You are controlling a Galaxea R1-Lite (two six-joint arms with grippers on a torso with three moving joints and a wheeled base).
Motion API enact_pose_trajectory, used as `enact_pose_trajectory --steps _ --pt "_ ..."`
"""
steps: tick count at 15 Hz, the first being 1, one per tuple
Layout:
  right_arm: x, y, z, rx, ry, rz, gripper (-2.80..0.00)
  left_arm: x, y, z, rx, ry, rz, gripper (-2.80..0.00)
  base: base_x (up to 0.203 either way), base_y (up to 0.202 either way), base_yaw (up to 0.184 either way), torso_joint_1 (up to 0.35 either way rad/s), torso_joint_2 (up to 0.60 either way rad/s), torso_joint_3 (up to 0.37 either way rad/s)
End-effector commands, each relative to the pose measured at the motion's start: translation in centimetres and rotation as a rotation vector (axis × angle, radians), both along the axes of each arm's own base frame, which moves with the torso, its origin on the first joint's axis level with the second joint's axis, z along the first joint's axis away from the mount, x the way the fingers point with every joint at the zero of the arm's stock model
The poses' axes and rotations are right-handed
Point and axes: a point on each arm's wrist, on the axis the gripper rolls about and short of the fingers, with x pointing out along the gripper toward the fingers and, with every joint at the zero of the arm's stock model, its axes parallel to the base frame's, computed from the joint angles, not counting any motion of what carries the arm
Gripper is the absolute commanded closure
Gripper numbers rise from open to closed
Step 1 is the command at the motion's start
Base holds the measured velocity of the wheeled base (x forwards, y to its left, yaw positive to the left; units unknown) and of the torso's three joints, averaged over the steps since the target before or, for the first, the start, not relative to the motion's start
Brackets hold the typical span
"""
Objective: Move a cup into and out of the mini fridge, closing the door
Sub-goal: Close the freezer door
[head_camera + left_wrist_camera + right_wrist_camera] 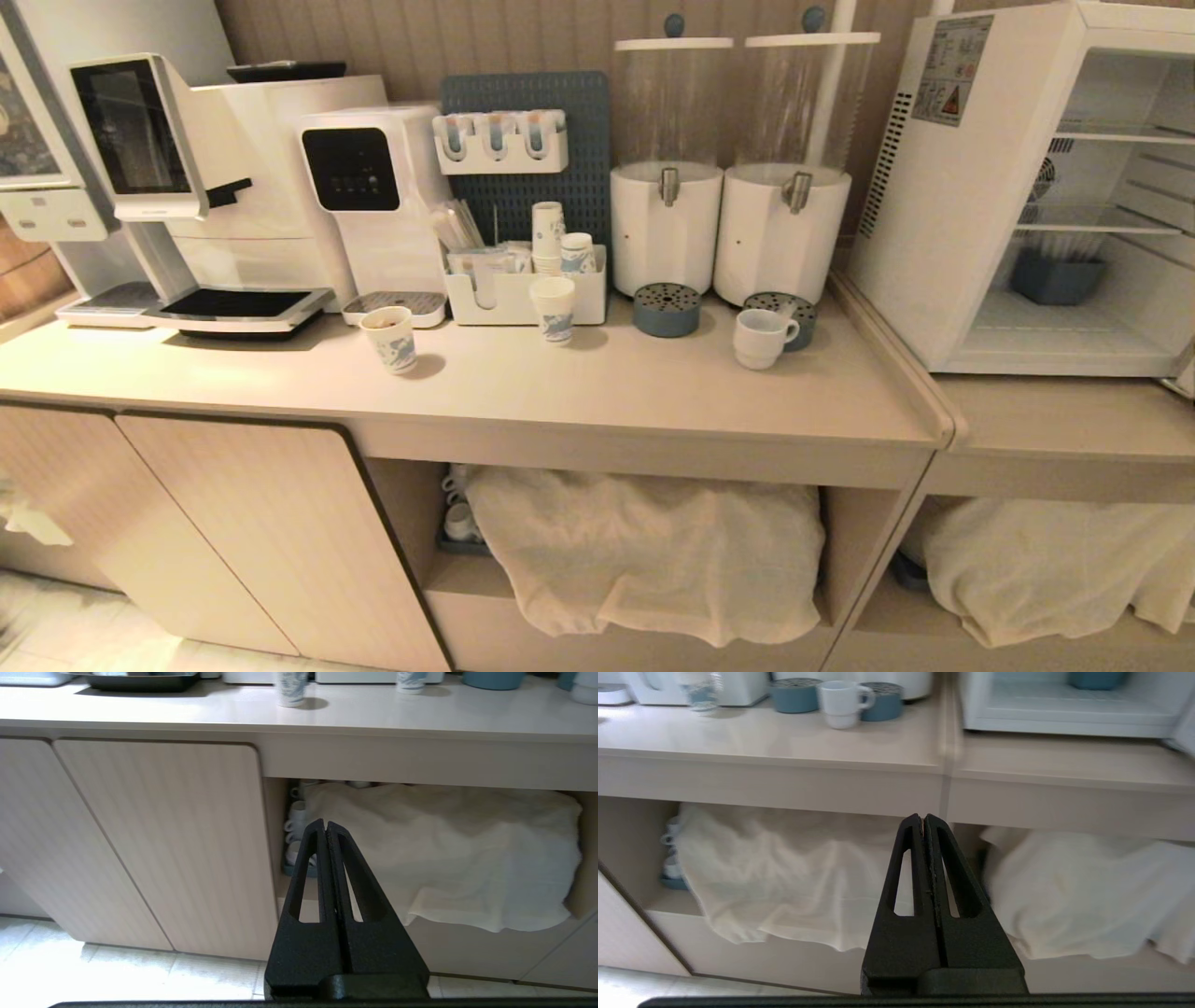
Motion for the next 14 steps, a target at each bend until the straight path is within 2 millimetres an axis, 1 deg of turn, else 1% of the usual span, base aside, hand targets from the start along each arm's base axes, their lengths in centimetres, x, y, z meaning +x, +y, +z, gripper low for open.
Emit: enact_pose_trajectory --steps 1,4,14 --pt "0.05 0.00 -0.17 -0.001 0.005 0.000 0.00 0.00 0.00 0.00 -0.001 -0.001 0.001 0.00 0.000 -0.198 0.002 0.002 0.01 0.002" --pt "-0.01 0.00 -0.28 -0.001 0.030 0.002 0.00 0.01 0.00 0.00 -0.001 0.000 0.001 0.00 0.000 -0.194 0.000 0.003 0.00 0.007" --pt "-0.01 0.00 -0.30 -0.001 0.031 0.002 0.00 0.01 0.00 0.00 -0.001 0.001 0.001 0.00 0.000 -0.193 0.000 0.002 0.00 0.003"
